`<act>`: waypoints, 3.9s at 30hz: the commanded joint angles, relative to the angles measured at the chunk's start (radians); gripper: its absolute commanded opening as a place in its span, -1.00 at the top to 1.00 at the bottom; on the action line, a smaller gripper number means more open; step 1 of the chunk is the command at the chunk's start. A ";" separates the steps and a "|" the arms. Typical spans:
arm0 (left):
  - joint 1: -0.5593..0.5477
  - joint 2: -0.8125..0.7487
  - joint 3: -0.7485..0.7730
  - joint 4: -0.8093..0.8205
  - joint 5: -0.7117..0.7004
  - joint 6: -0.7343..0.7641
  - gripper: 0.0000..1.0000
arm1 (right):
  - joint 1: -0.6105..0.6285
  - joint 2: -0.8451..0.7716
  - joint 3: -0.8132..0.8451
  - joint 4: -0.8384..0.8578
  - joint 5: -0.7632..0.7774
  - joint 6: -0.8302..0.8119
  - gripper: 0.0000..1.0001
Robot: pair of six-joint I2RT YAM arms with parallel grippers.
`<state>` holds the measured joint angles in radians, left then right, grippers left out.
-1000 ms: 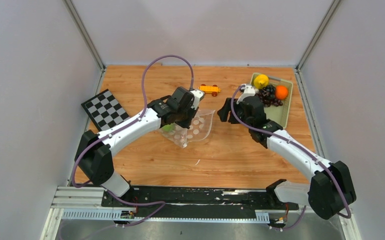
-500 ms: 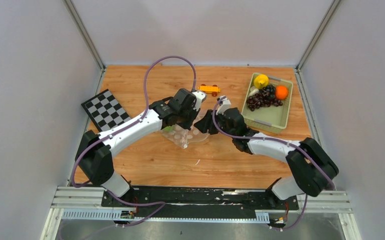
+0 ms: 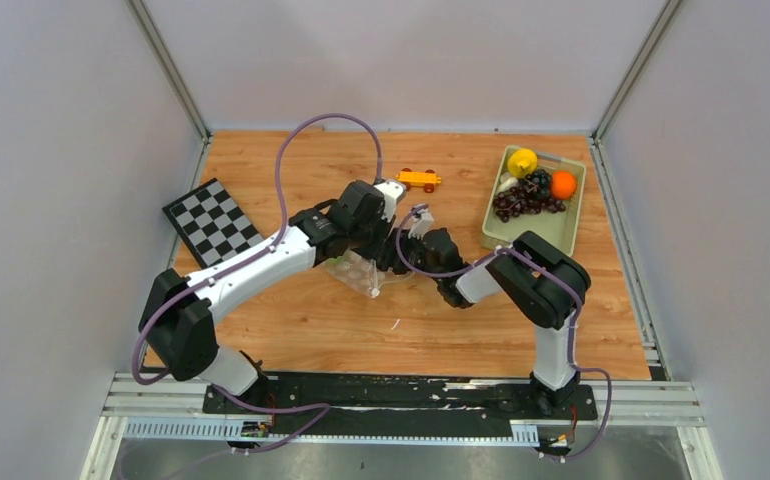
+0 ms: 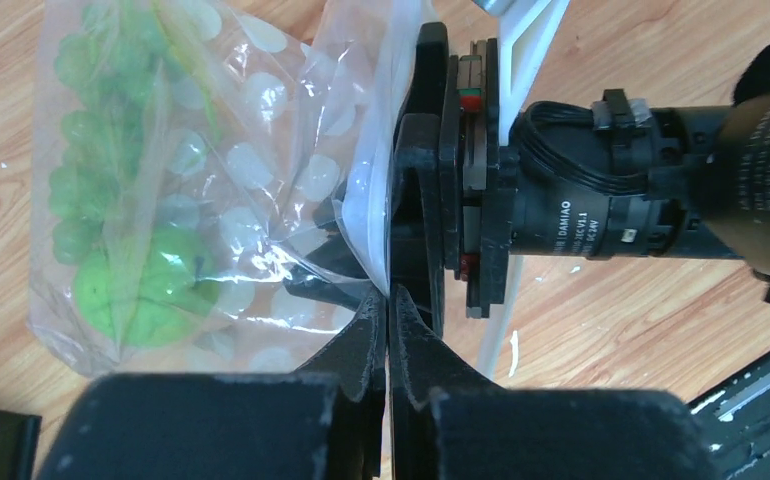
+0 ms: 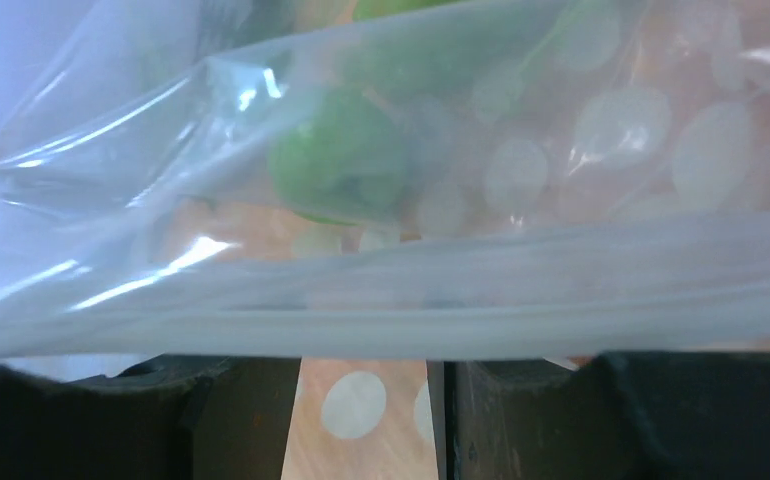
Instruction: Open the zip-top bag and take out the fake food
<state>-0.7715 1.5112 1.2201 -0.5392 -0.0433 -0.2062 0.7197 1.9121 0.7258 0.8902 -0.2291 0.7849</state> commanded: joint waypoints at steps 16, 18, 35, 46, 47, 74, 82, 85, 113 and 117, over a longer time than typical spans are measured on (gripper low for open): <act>-0.128 -0.097 -0.005 0.230 -0.047 -0.301 1.00 | -0.036 0.151 -0.043 0.478 -0.100 0.130 -0.03; -0.129 -0.101 -0.018 0.239 -0.054 -0.319 1.00 | -0.044 0.150 -0.046 0.468 -0.122 0.129 -0.06; -0.123 -0.306 -0.212 0.192 -0.325 -0.361 -0.10 | -0.051 0.164 0.001 0.349 -0.258 0.075 -0.18; 0.164 -0.510 -0.511 0.193 -0.295 -0.422 0.12 | -0.052 0.186 0.017 0.352 -0.283 0.067 -0.24; 0.190 -0.511 -0.534 0.208 -0.274 -0.427 0.13 | -0.052 0.188 0.018 0.352 -0.284 0.067 -0.26; 0.268 -0.230 -0.763 0.503 -0.120 -0.509 0.40 | -0.008 0.291 0.139 0.301 -0.390 0.059 -0.45; 0.267 -0.124 -0.769 0.580 -0.091 -0.519 0.58 | -0.006 0.236 0.153 0.140 -0.435 -0.046 -0.47; 0.267 -0.115 -0.774 0.587 -0.095 -0.521 0.68 | -0.005 0.201 0.164 0.015 -0.449 -0.129 -0.49; 0.267 -0.099 -0.808 0.556 -0.205 -0.524 1.00 | -0.042 -0.128 -0.005 -0.076 -0.326 -0.234 -0.05; 0.268 -0.091 -0.802 0.553 -0.203 -0.521 1.00 | -0.043 -0.207 -0.017 -0.165 -0.266 -0.296 -0.05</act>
<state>-0.5091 1.3720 0.4587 0.1570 -0.1921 -0.7391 0.6815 1.7958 0.7151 0.7662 -0.5606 0.5652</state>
